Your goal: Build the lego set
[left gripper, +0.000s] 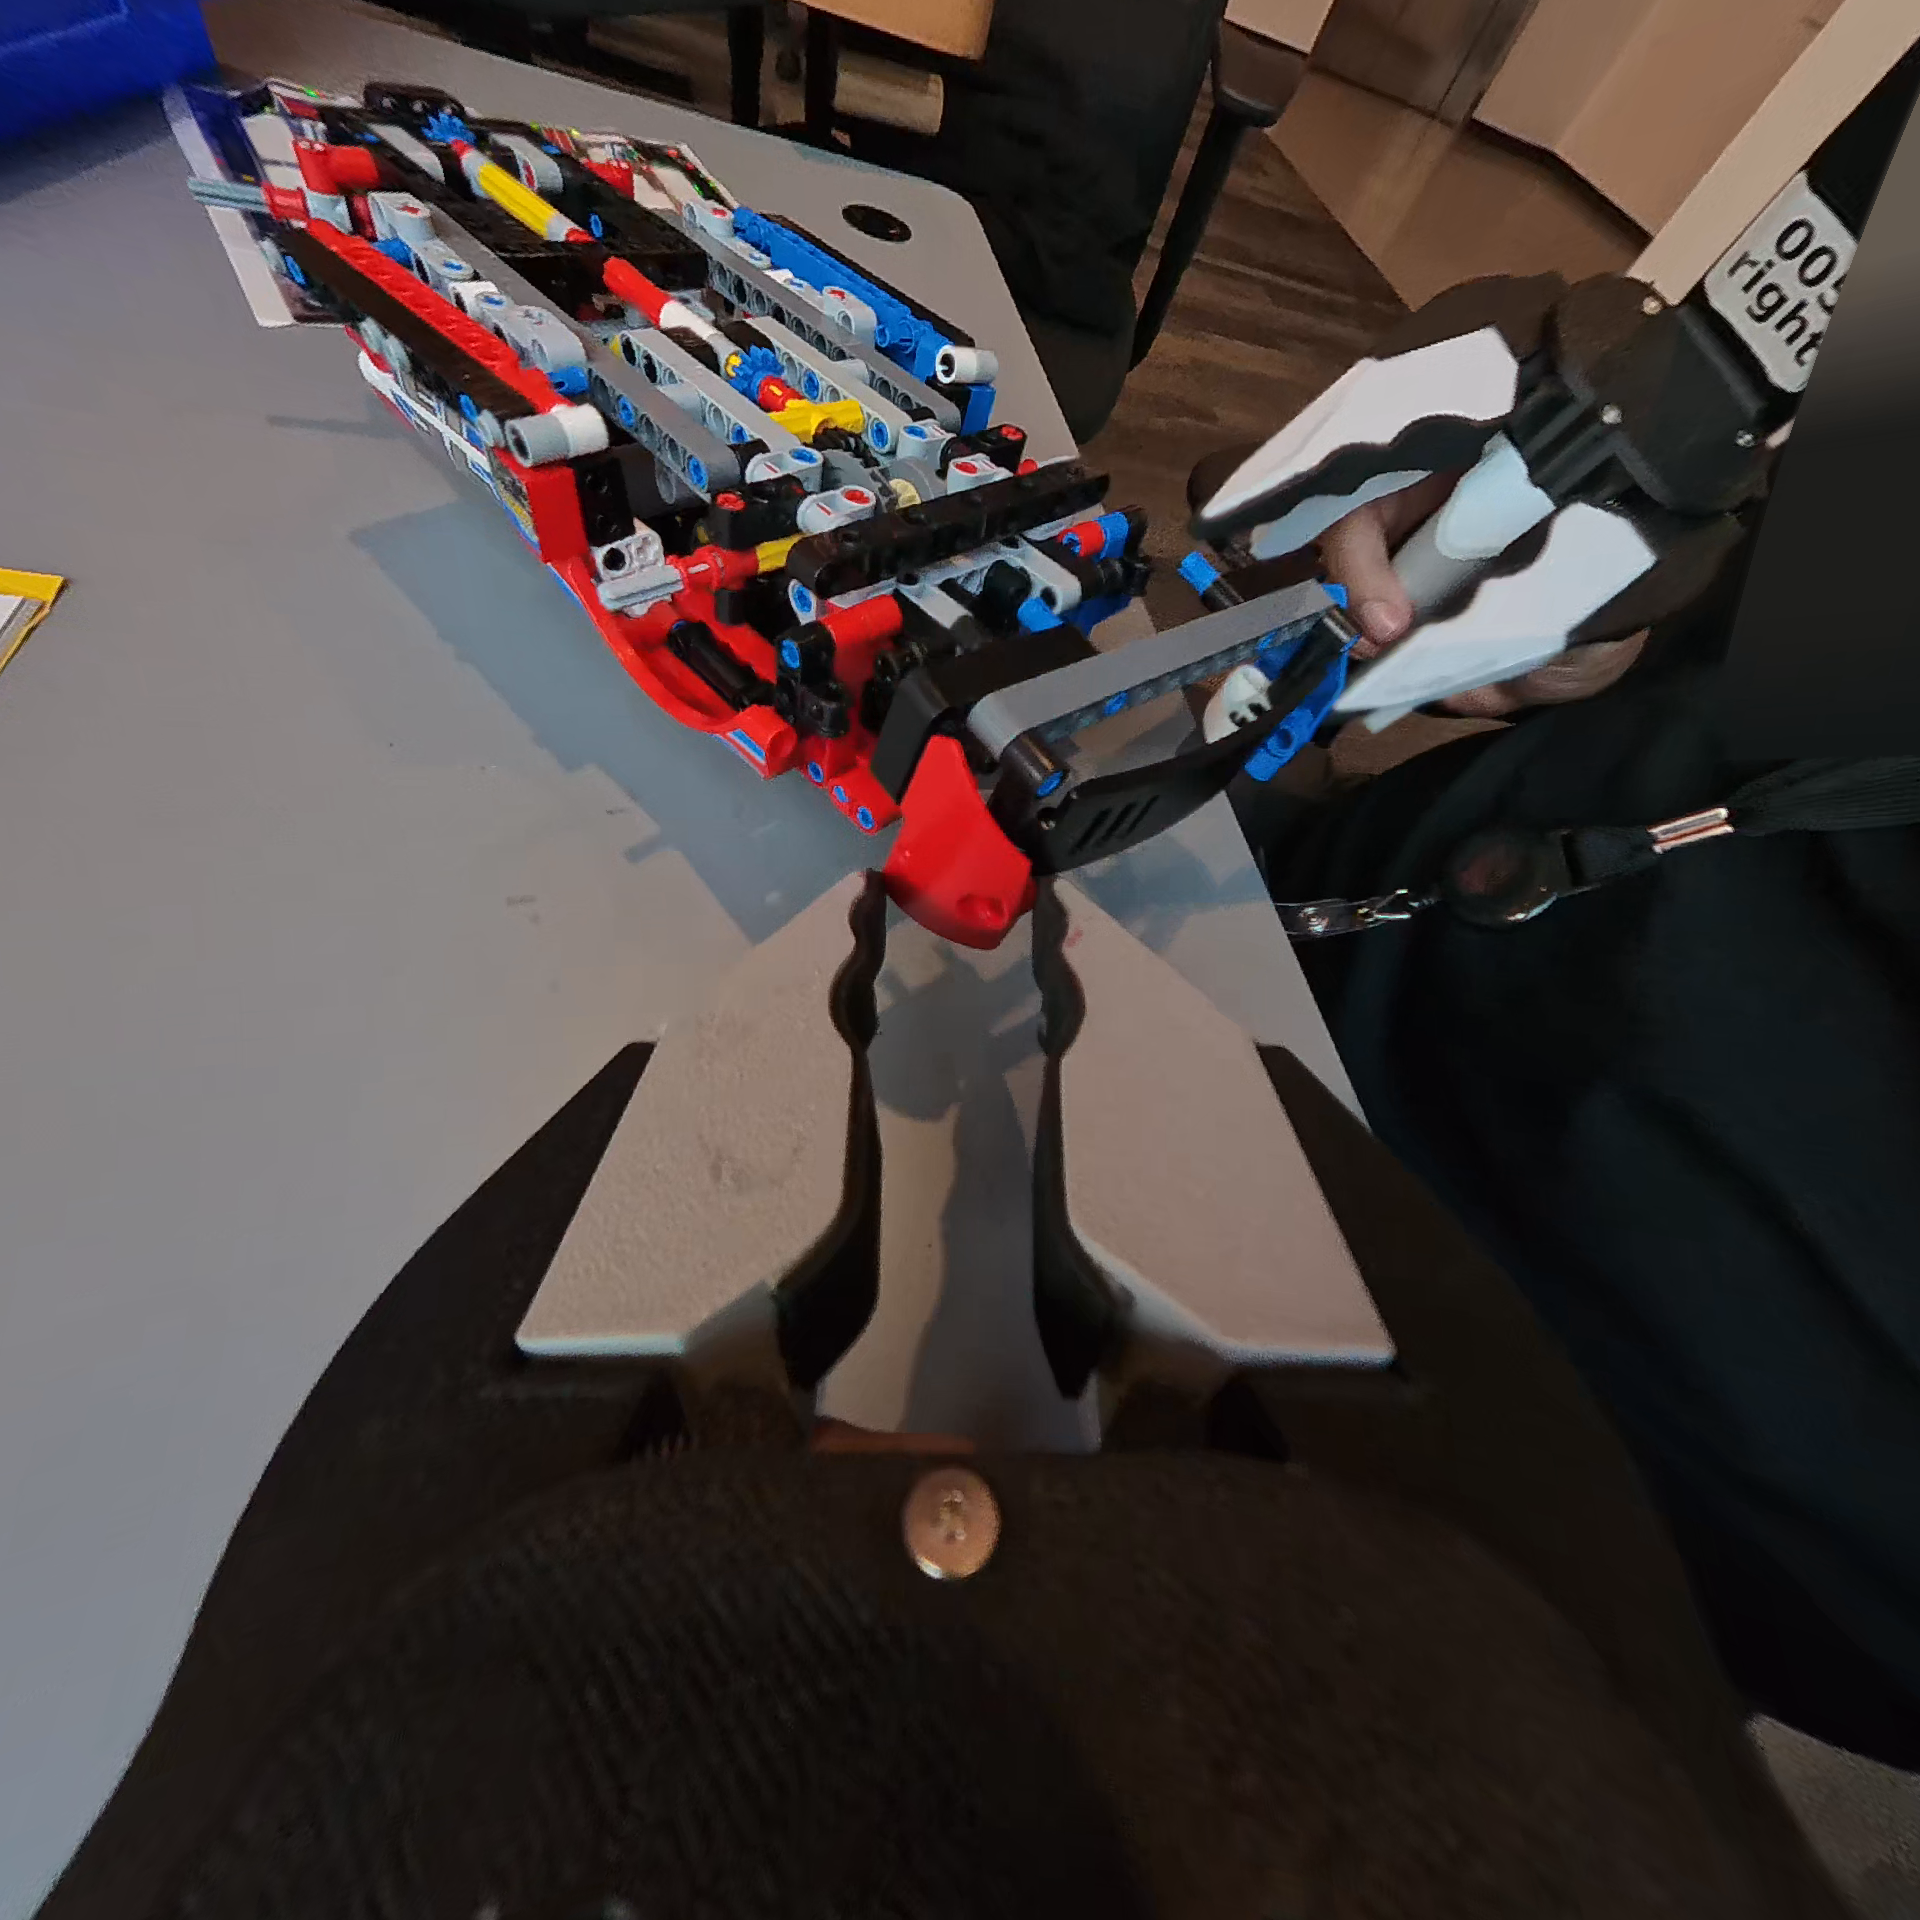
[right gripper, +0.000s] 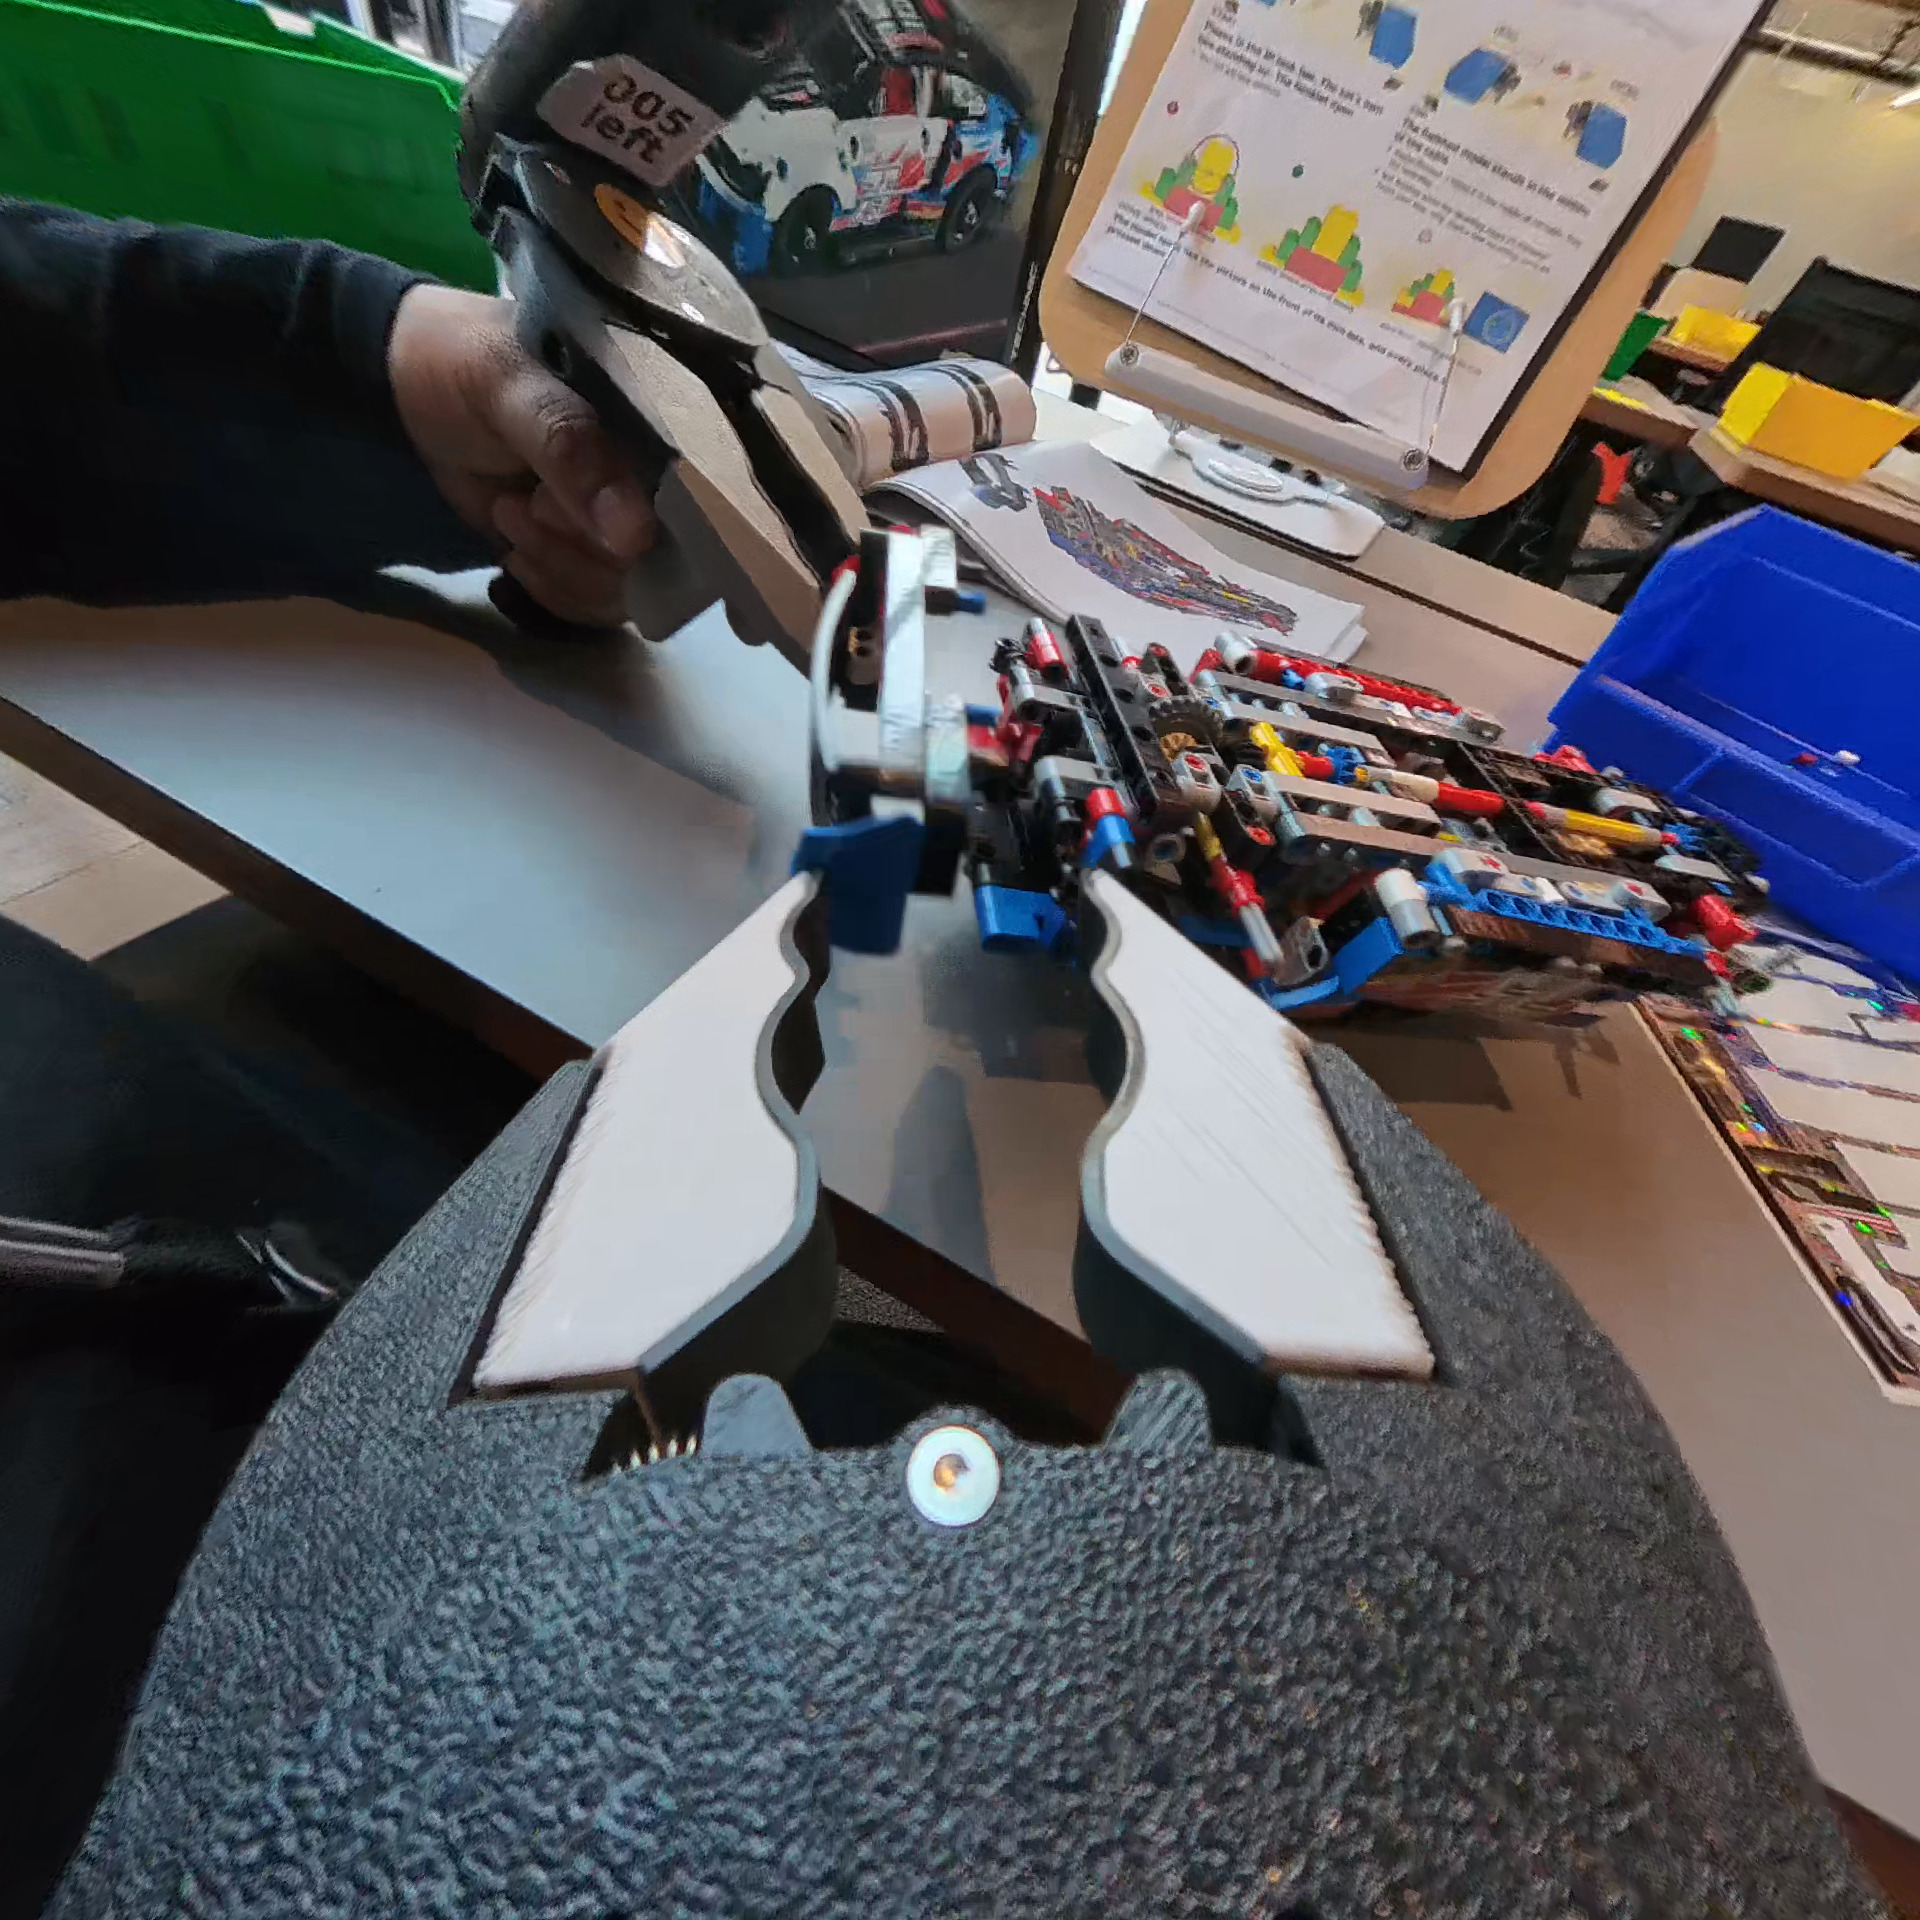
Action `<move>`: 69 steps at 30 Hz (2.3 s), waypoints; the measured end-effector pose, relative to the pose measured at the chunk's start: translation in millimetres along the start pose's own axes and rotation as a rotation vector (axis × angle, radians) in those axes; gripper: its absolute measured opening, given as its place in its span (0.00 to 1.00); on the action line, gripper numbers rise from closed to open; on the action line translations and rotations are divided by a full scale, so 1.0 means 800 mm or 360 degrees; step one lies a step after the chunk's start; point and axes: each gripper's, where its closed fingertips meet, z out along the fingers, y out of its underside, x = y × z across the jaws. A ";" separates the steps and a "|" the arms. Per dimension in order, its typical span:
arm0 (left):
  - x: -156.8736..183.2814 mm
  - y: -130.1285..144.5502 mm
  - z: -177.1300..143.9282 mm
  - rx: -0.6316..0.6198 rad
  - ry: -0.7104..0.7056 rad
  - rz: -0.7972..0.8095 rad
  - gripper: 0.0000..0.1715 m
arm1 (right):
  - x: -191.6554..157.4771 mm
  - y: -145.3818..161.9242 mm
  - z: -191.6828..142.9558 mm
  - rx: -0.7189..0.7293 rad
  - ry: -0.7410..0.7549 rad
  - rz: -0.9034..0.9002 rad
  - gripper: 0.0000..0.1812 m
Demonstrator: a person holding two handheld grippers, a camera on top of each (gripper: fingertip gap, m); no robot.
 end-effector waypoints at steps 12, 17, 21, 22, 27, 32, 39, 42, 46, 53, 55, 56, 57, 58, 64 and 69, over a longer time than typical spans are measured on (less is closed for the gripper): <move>0.000 -0.009 -0.029 0.0207 0.0050 -0.0178 0.15 | 0.032 0.022 0.014 -0.0118 -0.0088 0.0171 0.26; 0.000 -0.012 -0.040 0.0279 0.0063 -0.0226 0.15 | 0.042 0.022 0.021 -0.0174 -0.0060 0.0075 0.22; 0.000 -0.011 -0.040 0.0274 0.0045 -0.0220 0.15 | 0.054 0.022 0.016 -0.0166 -0.0057 0.0101 0.20; -0.001 -0.011 -0.040 0.0273 0.0036 -0.0219 0.15 | 0.058 0.022 0.014 -0.0163 -0.0049 0.0115 0.20; -0.003 -0.013 -0.040 0.0289 0.0007 -0.0224 0.15 | 0.077 0.037 0.001 -0.0220 -0.0002 0.0058 0.22; -0.004 -0.015 -0.034 0.0306 -0.0050 -0.0240 0.15 | 0.089 0.046 -0.006 -0.0251 -0.0007 0.0032 0.20; -0.001 -0.023 -0.016 0.0399 -0.0238 -0.0395 0.15 | 0.089 0.056 -0.006 -0.0276 -0.0147 0.0049 0.20; 0.005 -0.026 -0.006 0.0433 -0.0296 -0.0443 0.15 | 0.093 0.047 -0.017 -0.0211 -0.0165 0.0038 0.21; 0.016 -0.027 0.009 0.0412 -0.0360 -0.0419 0.15 | 0.089 0.027 -0.030 -0.0103 -0.0218 0.0025 0.25; 0.025 -0.023 0.031 0.0286 -0.0470 -0.0329 0.15 | 0.072 0.012 -0.026 -0.0021 -0.0289 0.0016 0.22; 0.029 -0.024 0.032 0.0301 -0.0453 -0.0367 0.15 | 0.067 0.007 -0.031 0.0023 -0.0366 0.0039 0.24; 0.030 -0.025 0.031 0.0310 -0.0452 -0.0383 0.15 | 0.065 0.006 -0.034 0.0037 -0.0404 0.0066 0.29; 0.029 -0.024 0.032 0.0300 -0.0462 -0.0376 0.15 | 0.064 0.007 -0.036 0.0034 -0.0439 0.0073 0.29; 0.029 -0.022 0.034 0.0281 -0.0471 -0.0367 0.15 | 0.063 0.009 -0.038 0.0030 -0.0466 0.0067 0.29; 0.025 -0.018 0.046 0.0220 -0.0478 -0.0378 0.15 | 0.054 0.015 -0.029 -0.0006 -0.0499 0.0069 0.26; 0.016 -0.013 0.051 0.0162 -0.0513 -0.0399 0.15 | 0.053 0.018 -0.012 -0.0029 -0.0461 0.0002 0.20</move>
